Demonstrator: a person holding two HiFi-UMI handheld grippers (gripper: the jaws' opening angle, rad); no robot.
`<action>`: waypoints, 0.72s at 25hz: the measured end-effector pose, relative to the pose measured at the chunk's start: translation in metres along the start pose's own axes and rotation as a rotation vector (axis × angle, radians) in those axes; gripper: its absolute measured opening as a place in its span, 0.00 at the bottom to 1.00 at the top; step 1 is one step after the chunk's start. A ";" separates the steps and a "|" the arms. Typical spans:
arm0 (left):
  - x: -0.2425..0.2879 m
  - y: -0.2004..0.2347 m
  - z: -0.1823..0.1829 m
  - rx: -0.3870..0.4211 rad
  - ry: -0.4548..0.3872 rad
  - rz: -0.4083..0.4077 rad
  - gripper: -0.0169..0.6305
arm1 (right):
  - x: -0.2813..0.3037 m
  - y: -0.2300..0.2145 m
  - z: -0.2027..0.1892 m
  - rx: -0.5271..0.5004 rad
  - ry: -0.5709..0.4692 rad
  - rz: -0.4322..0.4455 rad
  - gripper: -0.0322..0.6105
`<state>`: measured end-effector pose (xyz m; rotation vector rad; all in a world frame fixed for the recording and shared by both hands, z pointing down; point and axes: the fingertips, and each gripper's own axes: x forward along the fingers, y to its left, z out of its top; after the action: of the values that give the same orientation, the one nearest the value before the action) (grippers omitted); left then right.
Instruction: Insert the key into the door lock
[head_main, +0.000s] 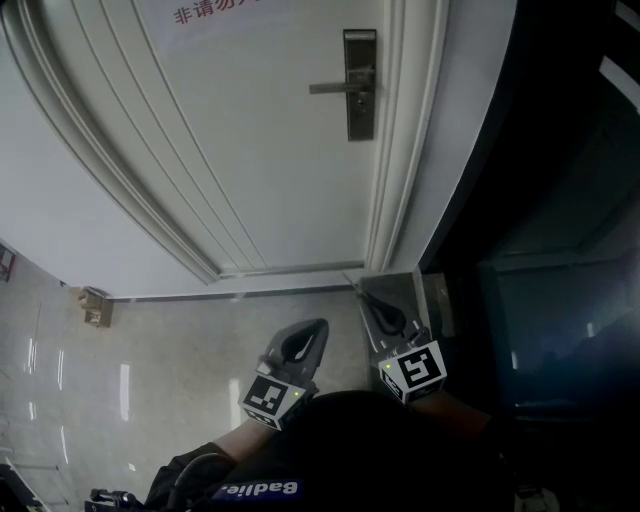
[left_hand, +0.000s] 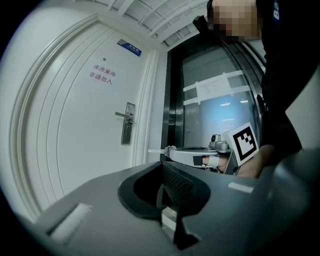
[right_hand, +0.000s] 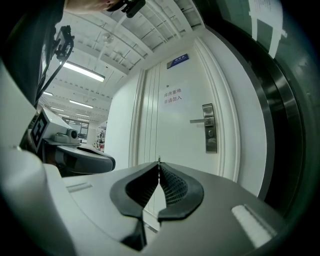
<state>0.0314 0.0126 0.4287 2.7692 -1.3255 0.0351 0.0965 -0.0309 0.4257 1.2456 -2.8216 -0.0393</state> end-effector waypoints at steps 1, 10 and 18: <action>0.002 -0.005 -0.002 0.000 0.005 -0.002 0.05 | -0.002 -0.002 -0.001 0.003 0.001 0.003 0.07; 0.008 -0.006 -0.011 -0.014 0.020 0.003 0.05 | 0.002 -0.008 -0.011 0.022 0.015 0.013 0.07; 0.011 0.035 -0.004 -0.020 -0.010 -0.018 0.05 | 0.037 -0.003 -0.007 -0.011 0.031 -0.010 0.07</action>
<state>0.0108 -0.0175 0.4350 2.7680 -1.2956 0.0070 0.0746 -0.0602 0.4343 1.2464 -2.7857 -0.0350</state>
